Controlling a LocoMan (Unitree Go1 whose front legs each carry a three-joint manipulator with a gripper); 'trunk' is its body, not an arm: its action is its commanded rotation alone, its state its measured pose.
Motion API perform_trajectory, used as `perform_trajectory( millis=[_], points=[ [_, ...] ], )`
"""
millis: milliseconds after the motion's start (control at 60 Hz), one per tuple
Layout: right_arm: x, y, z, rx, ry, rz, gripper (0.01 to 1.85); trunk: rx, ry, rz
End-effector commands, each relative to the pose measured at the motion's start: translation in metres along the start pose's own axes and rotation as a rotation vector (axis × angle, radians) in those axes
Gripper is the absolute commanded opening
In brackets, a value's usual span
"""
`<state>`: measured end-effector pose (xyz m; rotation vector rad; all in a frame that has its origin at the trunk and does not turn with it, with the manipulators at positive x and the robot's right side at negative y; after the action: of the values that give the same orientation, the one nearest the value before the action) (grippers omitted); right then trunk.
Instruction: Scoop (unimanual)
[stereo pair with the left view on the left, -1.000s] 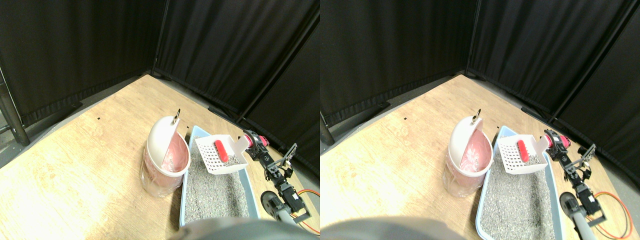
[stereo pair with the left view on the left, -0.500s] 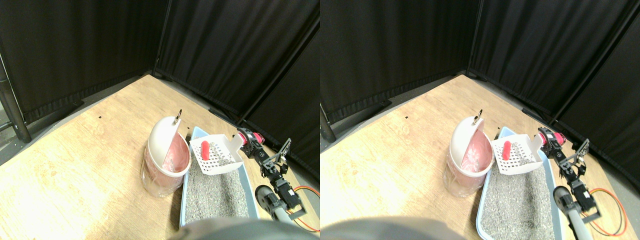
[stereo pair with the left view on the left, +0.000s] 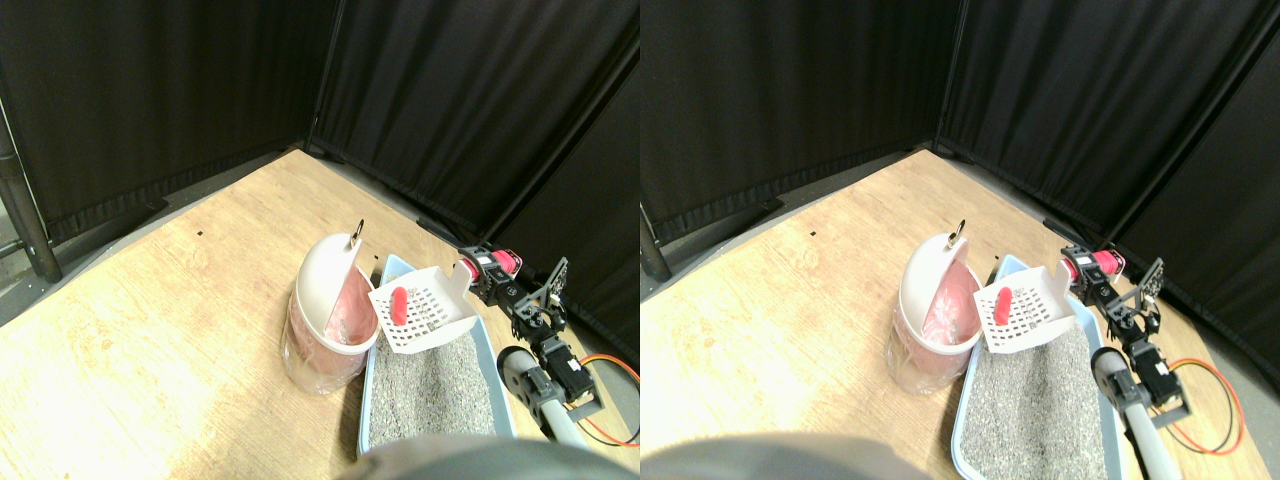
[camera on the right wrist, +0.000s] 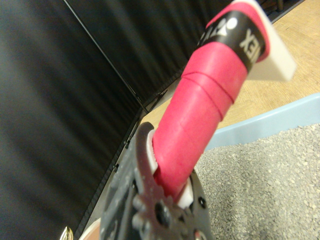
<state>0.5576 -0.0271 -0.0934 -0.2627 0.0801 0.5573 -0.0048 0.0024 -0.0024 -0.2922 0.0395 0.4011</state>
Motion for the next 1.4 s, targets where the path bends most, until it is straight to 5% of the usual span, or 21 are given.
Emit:
perform_trajectory(
  millis=[17, 467, 617, 1000, 1117, 1400],
  points=[
    [0.002, 0.003, 0.014, -0.019, -0.082, -0.001, 0.05, -0.001, 0.004, 0.053],
    [0.004, -0.003, 0.029, -0.087, -0.075, -0.022, 0.05, -0.012, 0.001, 0.065],
    [0.009, -0.004, 0.032, -0.113, -0.159, 0.036, 0.05, -0.016, -0.002, 0.066],
    [0.01, 0.011, 0.038, -0.174, -0.109, 0.002, 0.05, -0.028, 0.004, 0.074],
    [0.012, 0.014, 0.034, -0.201, -0.121, 0.007, 0.38, -0.031, 0.001, 0.077],
    [0.016, 0.014, 0.04, -0.275, -0.104, -0.009, 0.18, -0.038, -0.006, 0.079]
  ],
)
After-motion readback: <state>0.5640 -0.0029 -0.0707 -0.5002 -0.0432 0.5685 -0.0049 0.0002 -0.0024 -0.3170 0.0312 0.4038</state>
